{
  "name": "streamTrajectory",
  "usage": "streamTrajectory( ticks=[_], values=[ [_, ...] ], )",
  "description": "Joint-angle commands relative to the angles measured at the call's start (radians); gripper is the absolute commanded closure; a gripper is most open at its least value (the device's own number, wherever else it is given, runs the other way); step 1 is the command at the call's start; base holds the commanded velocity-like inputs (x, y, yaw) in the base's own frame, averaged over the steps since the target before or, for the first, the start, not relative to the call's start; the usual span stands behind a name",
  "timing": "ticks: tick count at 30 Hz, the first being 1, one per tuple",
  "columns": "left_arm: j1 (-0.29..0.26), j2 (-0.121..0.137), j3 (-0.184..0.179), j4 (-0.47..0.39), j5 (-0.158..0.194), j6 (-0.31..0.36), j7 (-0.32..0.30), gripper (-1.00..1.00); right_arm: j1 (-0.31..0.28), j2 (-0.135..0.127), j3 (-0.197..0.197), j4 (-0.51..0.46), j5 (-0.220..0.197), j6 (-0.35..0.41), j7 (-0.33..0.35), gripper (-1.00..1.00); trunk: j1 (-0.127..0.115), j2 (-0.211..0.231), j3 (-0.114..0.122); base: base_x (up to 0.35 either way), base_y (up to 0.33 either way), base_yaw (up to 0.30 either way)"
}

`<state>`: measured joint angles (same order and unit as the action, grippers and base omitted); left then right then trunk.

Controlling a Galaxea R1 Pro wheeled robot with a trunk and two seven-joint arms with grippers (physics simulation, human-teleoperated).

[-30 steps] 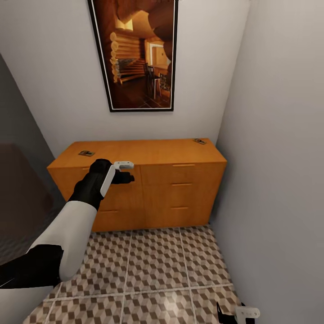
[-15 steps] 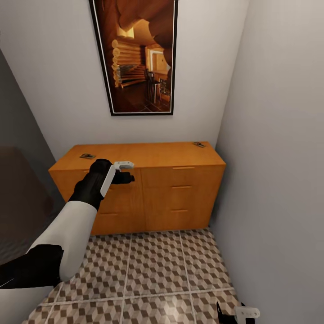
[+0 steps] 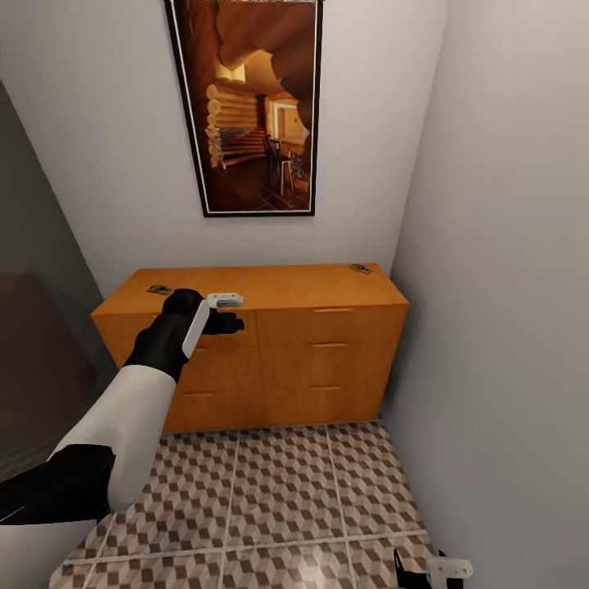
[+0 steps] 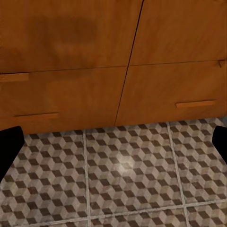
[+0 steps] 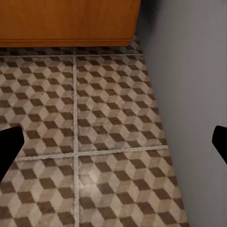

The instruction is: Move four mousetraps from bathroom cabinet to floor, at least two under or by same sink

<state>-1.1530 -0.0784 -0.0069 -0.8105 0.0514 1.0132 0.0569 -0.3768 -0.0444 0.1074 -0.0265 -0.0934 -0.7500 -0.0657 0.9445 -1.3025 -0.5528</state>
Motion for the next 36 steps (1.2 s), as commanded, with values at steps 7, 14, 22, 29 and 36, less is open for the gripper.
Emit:
streamTrajectory(
  ticks=[7,14,22,29,36],
  values=[
    [-0.001,0.000,-0.003,-0.001,0.005,0.004,0.006,-1.00,-0.001,0.000,0.009,0.000,-0.009,-0.002,-0.002,-1.00,0.000,-0.001,0.010,0.000,0.000,0.000],
    [-0.001,0.000,-0.017,-0.002,0.005,0.004,0.006,-1.00,0.000,0.000,0.009,0.000,-0.009,-0.002,-0.002,-1.00,0.000,-0.001,0.021,0.000,0.000,0.000],
    [-0.001,0.000,-0.022,-0.002,0.005,0.004,0.006,-1.00,0.000,0.000,0.009,0.000,-0.009,-0.002,-0.002,-1.00,0.000,-0.001,0.032,0.000,0.000,0.000],
    [-0.001,0.000,-0.022,-0.002,0.005,0.004,0.006,-1.00,-0.001,0.000,0.009,0.000,-0.009,-0.002,-0.002,-1.00,0.000,-0.001,0.034,0.028,0.011,0.000],
    [-0.001,0.000,-0.022,-0.002,0.005,0.004,0.006,-1.00,-0.001,0.000,0.009,0.000,-0.009,-0.002,-0.002,-1.00,0.000,-0.001,0.035,0.187,0.136,0.000]
  ],
)
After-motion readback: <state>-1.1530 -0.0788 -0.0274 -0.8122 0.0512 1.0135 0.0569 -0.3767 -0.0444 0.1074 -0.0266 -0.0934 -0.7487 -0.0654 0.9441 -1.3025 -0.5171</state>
